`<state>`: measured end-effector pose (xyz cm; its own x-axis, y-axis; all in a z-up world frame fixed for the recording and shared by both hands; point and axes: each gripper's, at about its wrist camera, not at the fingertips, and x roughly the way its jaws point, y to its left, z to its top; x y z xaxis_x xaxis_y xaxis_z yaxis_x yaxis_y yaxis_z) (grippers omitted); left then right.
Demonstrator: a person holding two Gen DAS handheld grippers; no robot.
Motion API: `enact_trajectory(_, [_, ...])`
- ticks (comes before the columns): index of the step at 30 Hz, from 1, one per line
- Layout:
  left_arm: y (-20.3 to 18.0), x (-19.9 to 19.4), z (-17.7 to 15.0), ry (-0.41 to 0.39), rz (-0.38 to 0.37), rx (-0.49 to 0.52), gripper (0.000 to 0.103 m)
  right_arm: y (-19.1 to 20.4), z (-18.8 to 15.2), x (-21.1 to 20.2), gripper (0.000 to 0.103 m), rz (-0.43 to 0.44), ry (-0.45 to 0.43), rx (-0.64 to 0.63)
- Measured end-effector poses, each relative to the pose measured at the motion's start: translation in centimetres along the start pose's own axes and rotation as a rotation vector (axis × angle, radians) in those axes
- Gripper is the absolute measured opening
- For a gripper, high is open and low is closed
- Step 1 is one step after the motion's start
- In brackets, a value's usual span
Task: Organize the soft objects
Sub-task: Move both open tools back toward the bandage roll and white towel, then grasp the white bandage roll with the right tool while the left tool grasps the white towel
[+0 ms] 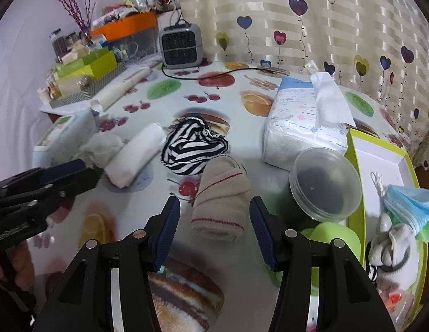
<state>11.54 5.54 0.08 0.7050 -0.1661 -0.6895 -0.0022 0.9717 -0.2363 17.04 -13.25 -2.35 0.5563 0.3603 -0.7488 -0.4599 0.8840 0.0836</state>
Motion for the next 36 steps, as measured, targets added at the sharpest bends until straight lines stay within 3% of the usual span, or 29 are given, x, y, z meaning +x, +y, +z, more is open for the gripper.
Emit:
enact_trajectory(17, [1.3, 0.9, 1.0, -0.009, 0.034, -0.002, 0.047, 1.7, 0.7, 3.2, 0.053, -0.156, 0.041, -0.096])
enact_trajectory(18, [1.4, 0.9, 1.2, -0.014, 0.043, -0.001, 0.047, 1.8, 0.7, 3.2, 0.046, -0.155, 0.042, -0.097])
enact_trajectory(26, [2.5, 0.9, 2.7, -0.066, 0.176, 0.02, 0.047, 1.5, 0.4, 2.6, 0.044, -0.068, 0.02, -0.065])
enact_trajectory(31, [2.4, 0.4, 3.1, -0.094, 0.171, 0.035, 0.052, 1.6, 0.1, 1.6, 0.044, -0.021, 0.0, -0.055])
enact_trajectory(36, [2.7, 2.3, 3.0, -0.029, 0.222, 0.043, 0.053, 1.8, 0.0, 0.9, 0.044, 0.004, -0.015, -0.052])
